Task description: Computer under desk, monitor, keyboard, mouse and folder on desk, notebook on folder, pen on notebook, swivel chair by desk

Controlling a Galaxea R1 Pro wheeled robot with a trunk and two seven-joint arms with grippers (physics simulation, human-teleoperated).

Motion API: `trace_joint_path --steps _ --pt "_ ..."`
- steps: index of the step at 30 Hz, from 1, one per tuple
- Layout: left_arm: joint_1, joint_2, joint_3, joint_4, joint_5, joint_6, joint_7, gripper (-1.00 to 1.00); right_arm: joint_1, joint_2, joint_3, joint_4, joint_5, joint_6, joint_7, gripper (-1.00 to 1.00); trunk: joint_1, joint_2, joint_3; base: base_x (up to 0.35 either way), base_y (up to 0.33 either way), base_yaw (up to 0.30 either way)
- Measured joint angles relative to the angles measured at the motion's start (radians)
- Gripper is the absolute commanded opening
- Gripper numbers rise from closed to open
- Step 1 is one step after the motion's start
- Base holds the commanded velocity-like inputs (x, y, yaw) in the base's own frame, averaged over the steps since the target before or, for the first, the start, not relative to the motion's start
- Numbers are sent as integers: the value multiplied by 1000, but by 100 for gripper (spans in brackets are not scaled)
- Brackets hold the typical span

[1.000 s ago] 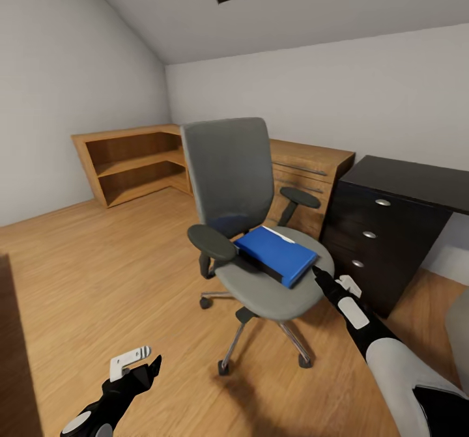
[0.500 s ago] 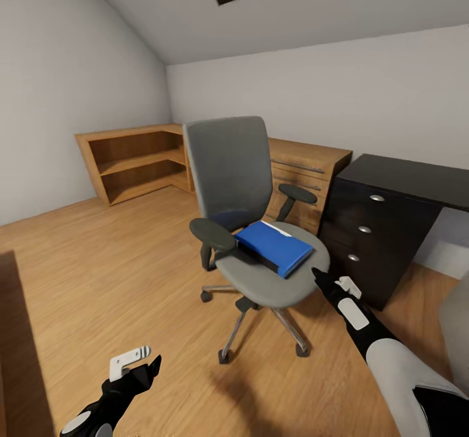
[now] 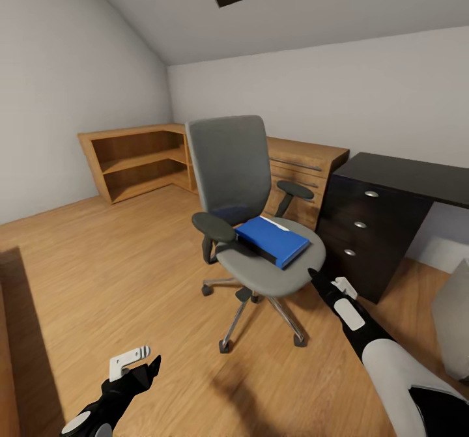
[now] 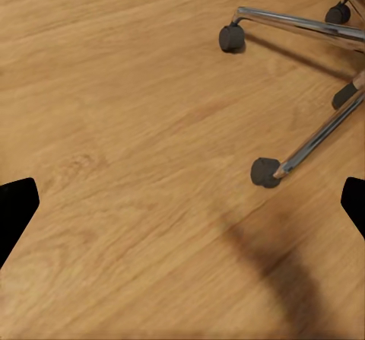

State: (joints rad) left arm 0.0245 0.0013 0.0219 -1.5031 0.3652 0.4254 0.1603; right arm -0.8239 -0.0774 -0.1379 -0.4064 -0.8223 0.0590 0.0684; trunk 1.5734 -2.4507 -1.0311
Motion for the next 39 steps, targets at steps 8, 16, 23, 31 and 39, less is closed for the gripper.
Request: trace_joint_path --steps 8,16,23,31,39 --pt "0 0 0 0 0 0 0 100 0 21 0 0 2 -1 2 100 0 0 0 -13 0 0" --pt "0 0 0 0 1 0 0 100 2 55 -3 -1 7 -4 4 100 0 0 0 -1 0 0" --pt "0 -1 1 -1 1 0 0 100 1 59 -3 -2 8 -4 3 100 0 0 0 0 0 0" --pt "0 0 1 -2 2 0 -1 100 1 67 -2 -12 6 -5 3 100 -1 0 0 184 0 69" --pt "0 -1 0 -3 2 0 -1 100 1 66 -2 -15 6 -5 4 100 -1 0 -1 324 0 15"
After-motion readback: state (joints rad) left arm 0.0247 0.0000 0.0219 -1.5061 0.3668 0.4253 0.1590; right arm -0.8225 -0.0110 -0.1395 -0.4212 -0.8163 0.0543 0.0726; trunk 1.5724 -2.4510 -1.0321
